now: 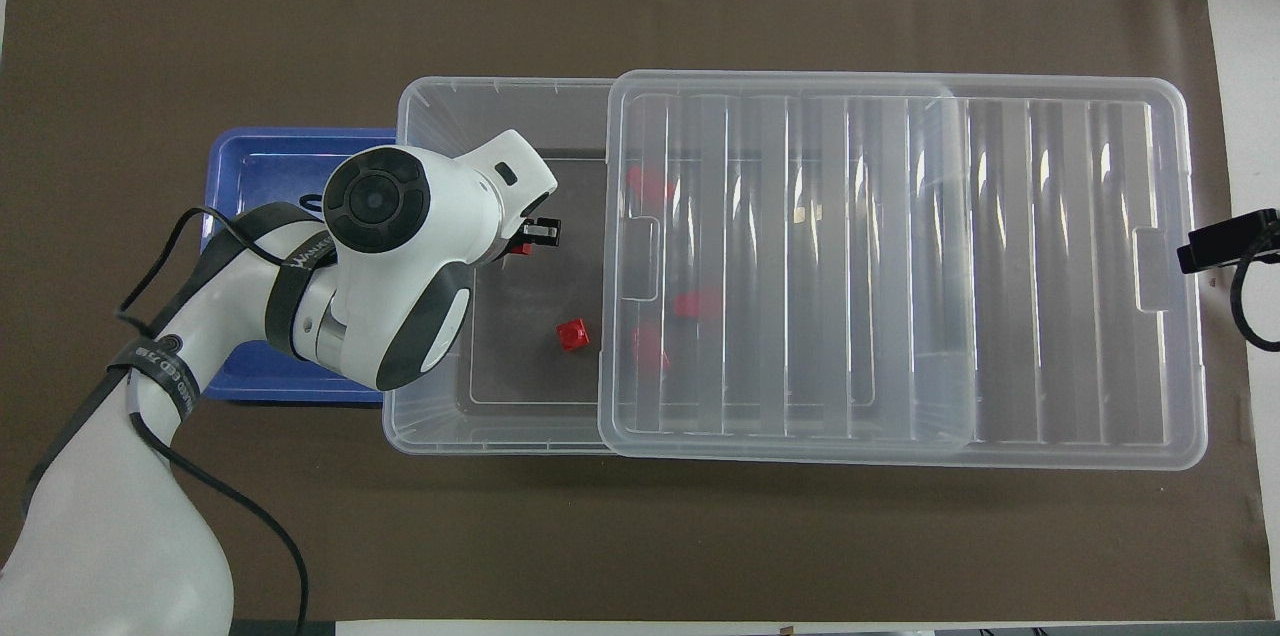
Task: Place red block in blue tray from box
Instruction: 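Grasp the red block with the left gripper and lift it, then carry the red block into the blue tray with the left gripper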
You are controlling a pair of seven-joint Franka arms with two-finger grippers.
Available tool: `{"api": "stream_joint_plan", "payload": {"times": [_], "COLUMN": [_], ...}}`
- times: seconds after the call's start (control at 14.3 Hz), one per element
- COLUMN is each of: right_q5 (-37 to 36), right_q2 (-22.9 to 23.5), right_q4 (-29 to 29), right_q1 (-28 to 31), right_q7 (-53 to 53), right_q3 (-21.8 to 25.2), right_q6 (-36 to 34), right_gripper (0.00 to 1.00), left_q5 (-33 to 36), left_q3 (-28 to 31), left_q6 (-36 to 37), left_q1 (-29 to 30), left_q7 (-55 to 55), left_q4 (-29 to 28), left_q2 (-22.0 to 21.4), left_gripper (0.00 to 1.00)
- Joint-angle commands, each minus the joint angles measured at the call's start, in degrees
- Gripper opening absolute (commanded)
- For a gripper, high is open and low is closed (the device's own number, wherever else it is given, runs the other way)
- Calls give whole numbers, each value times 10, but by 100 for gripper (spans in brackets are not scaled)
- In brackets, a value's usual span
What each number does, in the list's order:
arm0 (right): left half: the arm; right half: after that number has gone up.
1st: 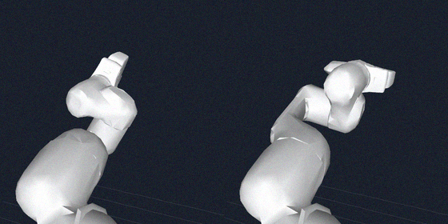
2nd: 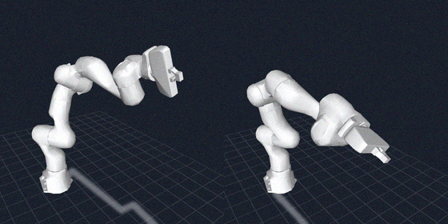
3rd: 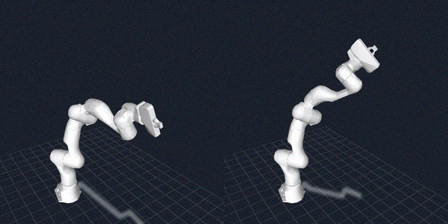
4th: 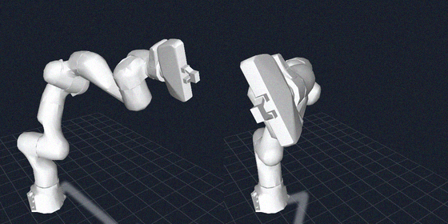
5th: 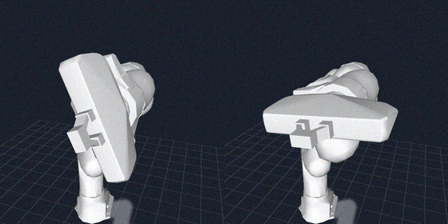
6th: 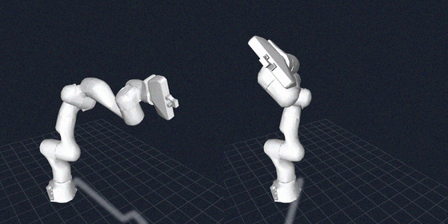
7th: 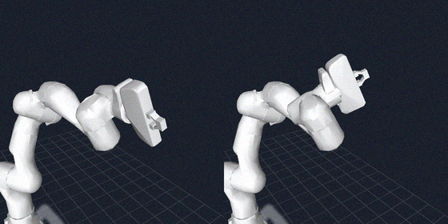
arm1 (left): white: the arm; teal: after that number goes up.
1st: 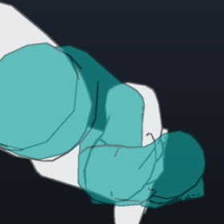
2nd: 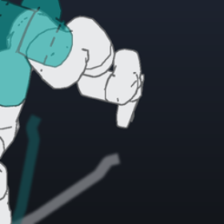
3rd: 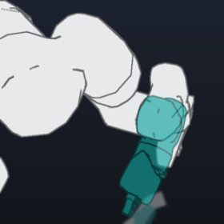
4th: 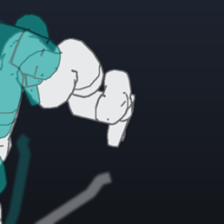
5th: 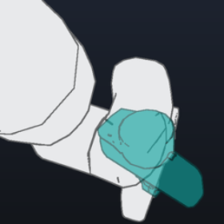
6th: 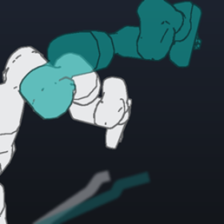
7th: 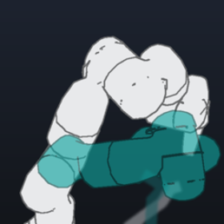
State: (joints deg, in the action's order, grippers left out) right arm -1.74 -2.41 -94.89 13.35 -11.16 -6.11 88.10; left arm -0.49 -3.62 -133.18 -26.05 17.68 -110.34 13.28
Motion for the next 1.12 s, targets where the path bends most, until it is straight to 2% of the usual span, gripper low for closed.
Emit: {"api": "stream_joint_plan", "payload": {"times": [0.0,0.14,0.21,0.42,0.49,0.77,1.05], "right_q5": [3,3,2,-4,-4,-4,-4], "right_q2": [-12,-12,-12,-22,-29,-43,6], "right_q4": [-17,-18,-20,-50,-72,-155,-152], "right_q1": [7,10,10,20,31,62,119], "right_q7": [4,0,-3,-37,-61,-120,-118], "right_q3": [-3,-3,-3,0,0,3,3], "right_q6": [6,13,28,72,97,209,243], "right_gripper": [100,100,94,7,0,0,0], "left_q5": [0,0,0,0,0,0,0], "left_q3": [5,5,6,5,5,5,5], "left_q6": [60,104,116,150,165,173,159], "left_q1": [-1,-1,0,40,59,129,196], "left_q7": [8,7,6,2,1,-33,-127], "left_q4": [6,21,22,15,14,5,-21], "left_q2": [-49,-70,-85,-122,-126,-134,-137], "left_gripper": [0,0,0,0,0,0,0]}}
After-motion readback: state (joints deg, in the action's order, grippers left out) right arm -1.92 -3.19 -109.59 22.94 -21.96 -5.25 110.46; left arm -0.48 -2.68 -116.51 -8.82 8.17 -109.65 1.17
